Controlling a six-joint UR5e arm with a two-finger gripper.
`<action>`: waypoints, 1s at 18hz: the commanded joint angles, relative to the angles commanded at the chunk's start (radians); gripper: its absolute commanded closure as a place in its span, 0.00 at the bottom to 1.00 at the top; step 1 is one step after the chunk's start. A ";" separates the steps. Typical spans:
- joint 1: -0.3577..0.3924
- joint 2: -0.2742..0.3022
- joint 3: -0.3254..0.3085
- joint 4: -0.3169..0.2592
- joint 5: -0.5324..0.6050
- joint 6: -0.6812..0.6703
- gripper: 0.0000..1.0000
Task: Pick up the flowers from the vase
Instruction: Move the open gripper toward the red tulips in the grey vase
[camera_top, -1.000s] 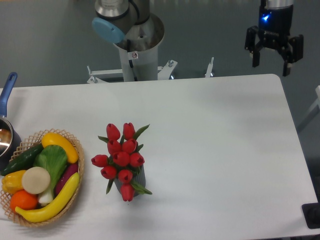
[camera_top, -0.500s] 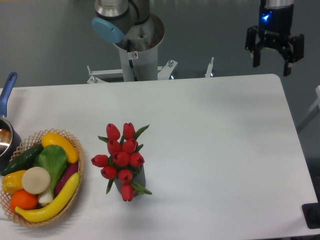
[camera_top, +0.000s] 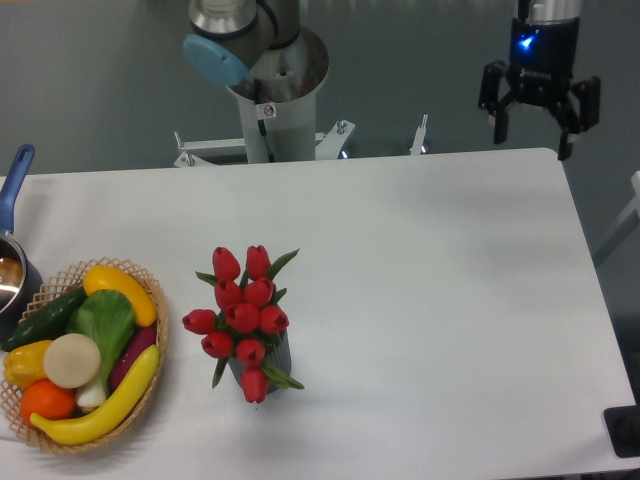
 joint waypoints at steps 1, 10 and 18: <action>0.000 -0.003 -0.009 0.000 -0.025 -0.008 0.00; -0.052 -0.021 -0.081 0.003 -0.288 -0.178 0.00; -0.212 -0.118 -0.080 0.002 -0.295 -0.238 0.00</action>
